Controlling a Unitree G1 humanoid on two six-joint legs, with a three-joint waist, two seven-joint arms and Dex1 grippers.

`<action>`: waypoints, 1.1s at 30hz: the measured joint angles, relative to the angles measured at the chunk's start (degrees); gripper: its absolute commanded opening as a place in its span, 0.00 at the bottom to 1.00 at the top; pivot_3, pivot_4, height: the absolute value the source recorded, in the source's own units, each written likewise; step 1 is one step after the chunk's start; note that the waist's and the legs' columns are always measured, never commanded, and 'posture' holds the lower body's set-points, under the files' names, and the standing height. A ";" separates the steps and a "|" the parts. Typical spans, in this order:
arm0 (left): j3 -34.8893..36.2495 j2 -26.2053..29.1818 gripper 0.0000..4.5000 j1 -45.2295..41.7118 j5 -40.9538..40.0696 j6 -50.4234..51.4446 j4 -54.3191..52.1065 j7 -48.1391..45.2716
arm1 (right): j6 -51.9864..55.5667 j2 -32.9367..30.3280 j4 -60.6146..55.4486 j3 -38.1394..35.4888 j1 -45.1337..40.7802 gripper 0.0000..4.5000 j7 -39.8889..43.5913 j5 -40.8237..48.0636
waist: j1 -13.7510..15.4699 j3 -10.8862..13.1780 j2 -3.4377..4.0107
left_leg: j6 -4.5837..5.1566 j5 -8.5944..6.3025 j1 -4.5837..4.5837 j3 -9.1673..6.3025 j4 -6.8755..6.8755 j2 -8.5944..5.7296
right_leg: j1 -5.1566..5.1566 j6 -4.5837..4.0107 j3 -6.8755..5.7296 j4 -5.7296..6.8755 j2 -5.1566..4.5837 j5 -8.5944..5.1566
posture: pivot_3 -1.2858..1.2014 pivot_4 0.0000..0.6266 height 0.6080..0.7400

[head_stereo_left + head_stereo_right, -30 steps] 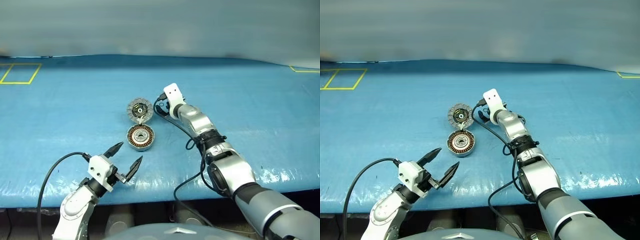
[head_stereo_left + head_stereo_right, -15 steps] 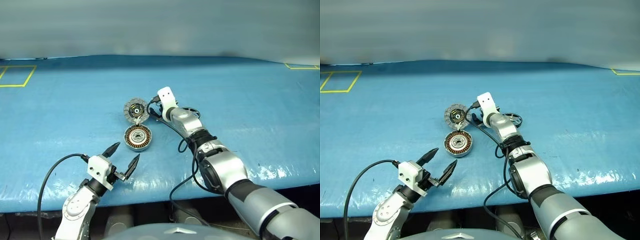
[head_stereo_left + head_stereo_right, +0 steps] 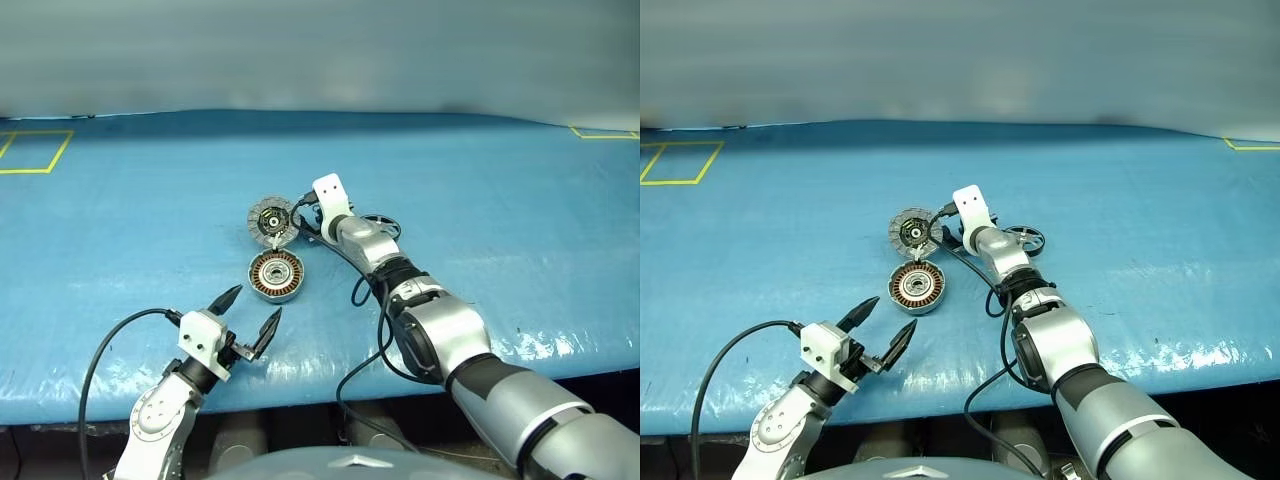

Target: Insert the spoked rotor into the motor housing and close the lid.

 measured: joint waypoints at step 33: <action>-0.71 0.81 1.00 0.63 -0.82 0.64 -0.02 0.57 | -1.49 0.80 1.87 -1.18 -0.33 0.44 -0.11 -1.54 | -0.10 0.01 0.01 | 0.00 0.00 0.02 -0.01 -0.03 0.02 | 0.02 -0.04 0.00 -0.02 -0.03 -0.03 | 0.52 0.24 1.00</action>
